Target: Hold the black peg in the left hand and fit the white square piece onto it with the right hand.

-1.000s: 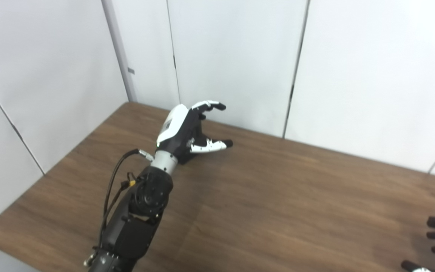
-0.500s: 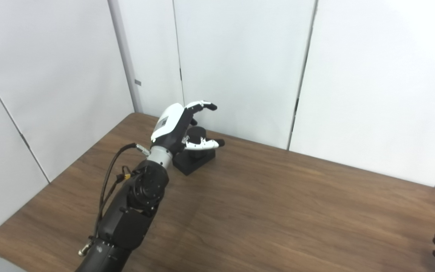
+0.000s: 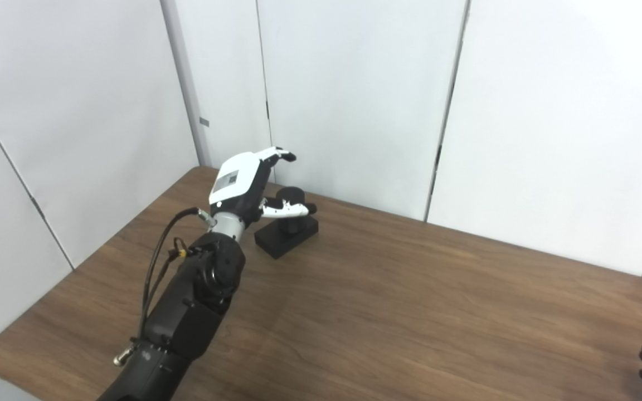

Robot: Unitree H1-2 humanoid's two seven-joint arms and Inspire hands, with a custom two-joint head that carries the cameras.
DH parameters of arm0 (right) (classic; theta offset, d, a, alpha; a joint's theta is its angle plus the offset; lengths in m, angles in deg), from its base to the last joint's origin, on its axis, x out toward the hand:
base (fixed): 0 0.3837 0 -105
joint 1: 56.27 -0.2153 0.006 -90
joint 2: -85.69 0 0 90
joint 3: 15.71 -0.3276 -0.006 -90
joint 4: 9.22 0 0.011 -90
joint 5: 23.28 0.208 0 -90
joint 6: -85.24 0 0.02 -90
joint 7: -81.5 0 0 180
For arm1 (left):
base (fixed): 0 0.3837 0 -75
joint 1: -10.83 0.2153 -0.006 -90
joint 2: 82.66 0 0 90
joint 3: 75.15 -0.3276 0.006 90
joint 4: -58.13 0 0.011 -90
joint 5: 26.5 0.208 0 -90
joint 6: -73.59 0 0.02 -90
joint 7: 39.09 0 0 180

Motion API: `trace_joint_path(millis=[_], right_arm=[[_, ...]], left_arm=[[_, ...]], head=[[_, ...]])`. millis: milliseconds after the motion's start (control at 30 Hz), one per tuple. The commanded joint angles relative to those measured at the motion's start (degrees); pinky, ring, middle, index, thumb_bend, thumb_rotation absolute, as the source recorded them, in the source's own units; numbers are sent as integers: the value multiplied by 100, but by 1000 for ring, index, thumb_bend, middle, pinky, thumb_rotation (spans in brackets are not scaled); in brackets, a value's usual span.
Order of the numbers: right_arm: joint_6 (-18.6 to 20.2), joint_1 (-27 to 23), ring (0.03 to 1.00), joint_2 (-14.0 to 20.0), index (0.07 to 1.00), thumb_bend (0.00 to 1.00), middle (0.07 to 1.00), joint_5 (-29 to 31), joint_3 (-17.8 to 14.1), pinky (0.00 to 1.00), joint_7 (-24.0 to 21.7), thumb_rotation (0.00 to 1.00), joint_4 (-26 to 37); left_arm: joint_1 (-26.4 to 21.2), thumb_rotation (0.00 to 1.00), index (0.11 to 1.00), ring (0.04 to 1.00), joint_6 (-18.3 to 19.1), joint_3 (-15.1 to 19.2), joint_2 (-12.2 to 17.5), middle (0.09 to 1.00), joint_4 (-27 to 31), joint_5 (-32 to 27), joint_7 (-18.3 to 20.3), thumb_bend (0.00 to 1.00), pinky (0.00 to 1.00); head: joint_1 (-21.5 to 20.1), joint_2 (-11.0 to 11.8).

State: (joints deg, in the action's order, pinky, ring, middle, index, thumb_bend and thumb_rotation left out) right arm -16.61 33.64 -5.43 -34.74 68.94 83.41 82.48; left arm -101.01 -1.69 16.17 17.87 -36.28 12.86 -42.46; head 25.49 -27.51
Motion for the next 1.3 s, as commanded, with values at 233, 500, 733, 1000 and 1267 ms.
trace_joint_path(millis=[233, 500, 733, 1000, 1267], right_arm=[[-207, -140, 619, 72, 662, 636, 683, 87, -67, 471, 40, 81, 189], [-211, -128, 617, 82, 665, 624, 684, 111, -74, 471, 33, 83, 229], [-141, -95, 625, 92, 669, 622, 694, 106, -83, 469, 24, 87, 300], [-95, -65, 624, 86, 677, 619, 701, 85, -92, 464, 24, 93, 381], [-33, -29, 621, 70, 678, 615, 703, 83, -99, 461, 10, 68, 458]], left_arm=[[-356, 438, 840, 969, 339, -14, 175, 951, -198, 190, -211, 1000, 847], [-403, 507, 824, 981, 791, -268, 254, 967, -469, 489, -131, 1000, 875], [-485, 604, 832, 1000, 1217, -390, 168, 996, -678, 705, 140, 1000, 961], [-596, 629, 815, 1000, 1219, -136, -95, 1000, -886, 1124, 542, 1000, 996], [-689, 644, 835, 1000, 1219, -71, -180, 1000, -1168, 1338, 717, 1000, 1000]], head=[[2, -29], [-16, -67], [-29, -82], [-43, -119], [-51, -153]])
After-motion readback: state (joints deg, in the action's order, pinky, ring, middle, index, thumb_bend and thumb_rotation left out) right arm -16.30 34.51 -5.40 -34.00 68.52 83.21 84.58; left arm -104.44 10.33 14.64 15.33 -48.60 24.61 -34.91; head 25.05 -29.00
